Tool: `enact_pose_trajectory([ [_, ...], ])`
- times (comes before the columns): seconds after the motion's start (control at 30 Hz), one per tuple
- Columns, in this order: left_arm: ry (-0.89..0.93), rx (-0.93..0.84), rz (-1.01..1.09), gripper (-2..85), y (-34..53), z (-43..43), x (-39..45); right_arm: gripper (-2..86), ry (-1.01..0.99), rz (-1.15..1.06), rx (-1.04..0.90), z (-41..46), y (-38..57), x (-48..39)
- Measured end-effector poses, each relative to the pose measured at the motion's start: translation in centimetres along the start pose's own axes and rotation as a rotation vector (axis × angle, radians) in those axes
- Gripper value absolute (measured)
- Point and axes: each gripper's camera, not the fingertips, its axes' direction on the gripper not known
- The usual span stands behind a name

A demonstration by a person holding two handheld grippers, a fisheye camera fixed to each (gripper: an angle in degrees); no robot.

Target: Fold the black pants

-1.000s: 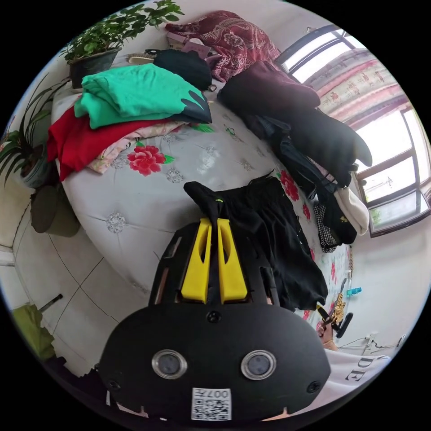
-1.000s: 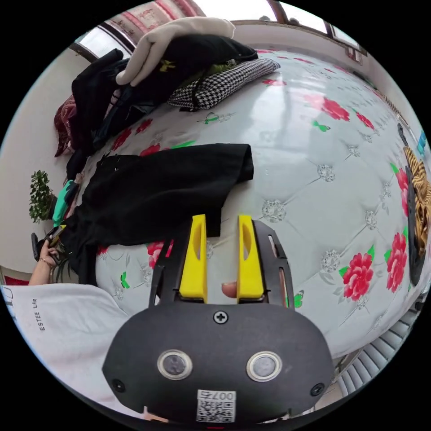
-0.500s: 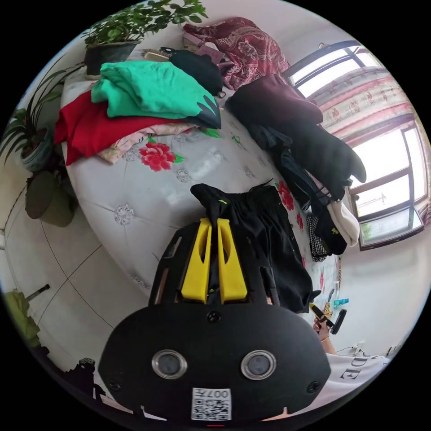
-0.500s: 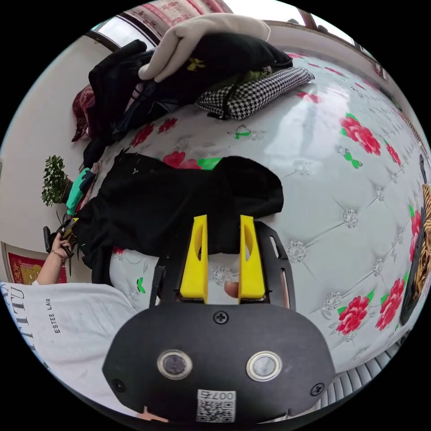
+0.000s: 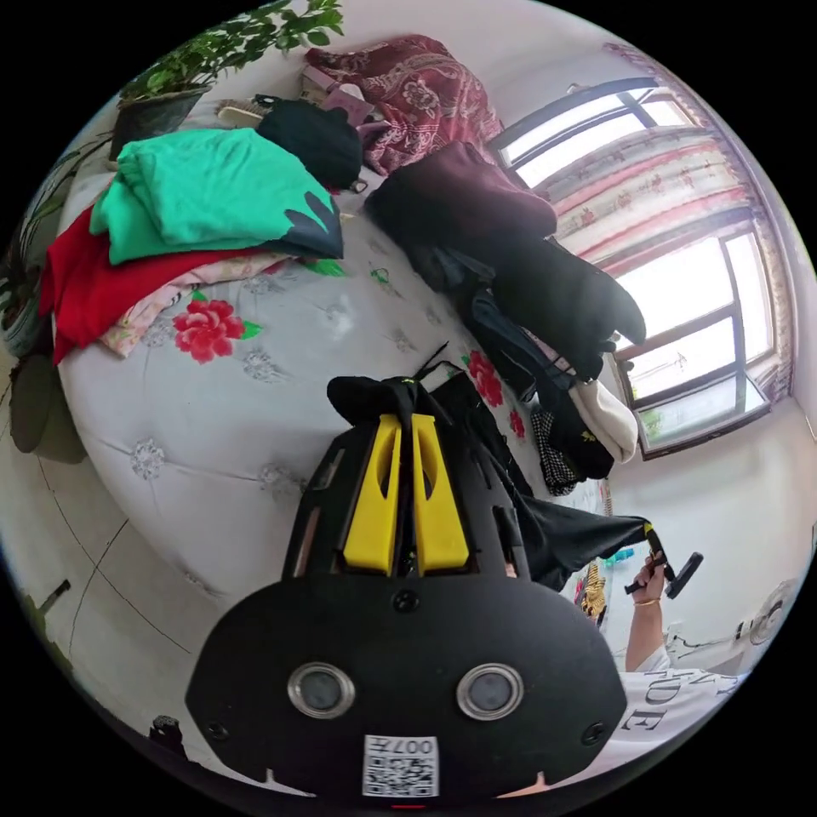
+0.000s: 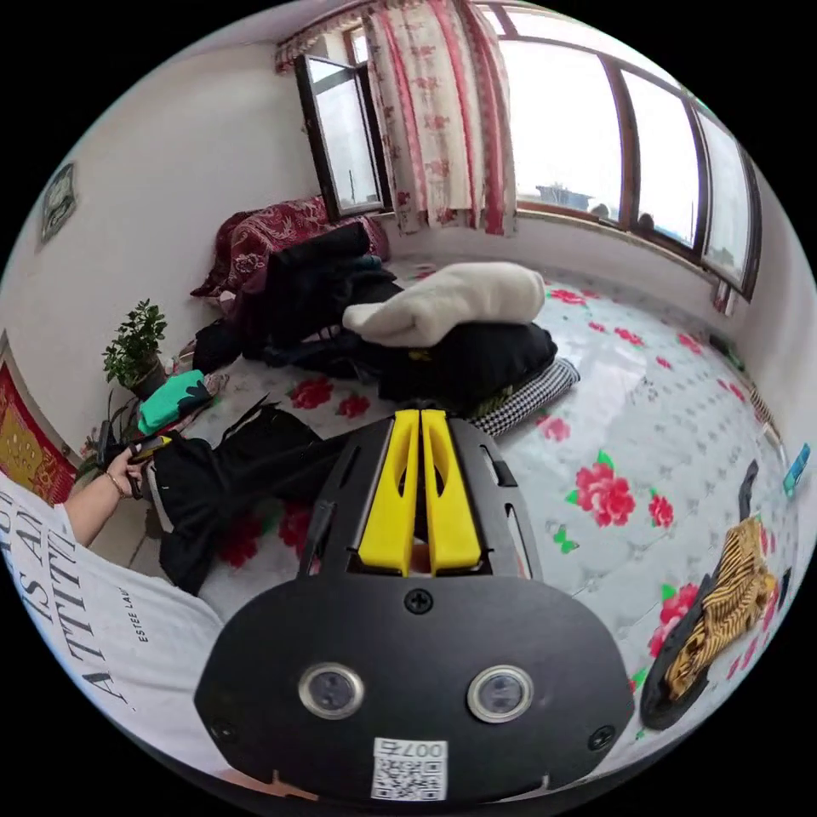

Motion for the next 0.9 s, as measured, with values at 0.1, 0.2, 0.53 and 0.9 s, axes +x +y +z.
enact_pose_trajectory([
  [0.1, 0.019, -0.016, 0.01, -0.7, 1.4, 1.3, 0.2, 0.5, 0.072, 0.006, -0.033, -0.1, 1.8, 0.8],
  [0.2, -0.009, -0.063, -0.007, -0.7, 2.9, 2.6, -1.2, 1.9, 0.124, 0.236, -0.295, 5.1, 7.8, 4.3],
  [0.53, -0.045, -0.109, 0.076, -0.7, 0.8, 4.5, -0.4, 7.5, -0.547, -0.311, -0.351, 9.9, 11.8, -18.3],
  [0.9, -0.066, -0.136, 0.085, -0.7, 3.0, 4.5, -1.5, 1.5, -0.491, -0.823, -0.625, 18.7, 16.5, -35.0],
])
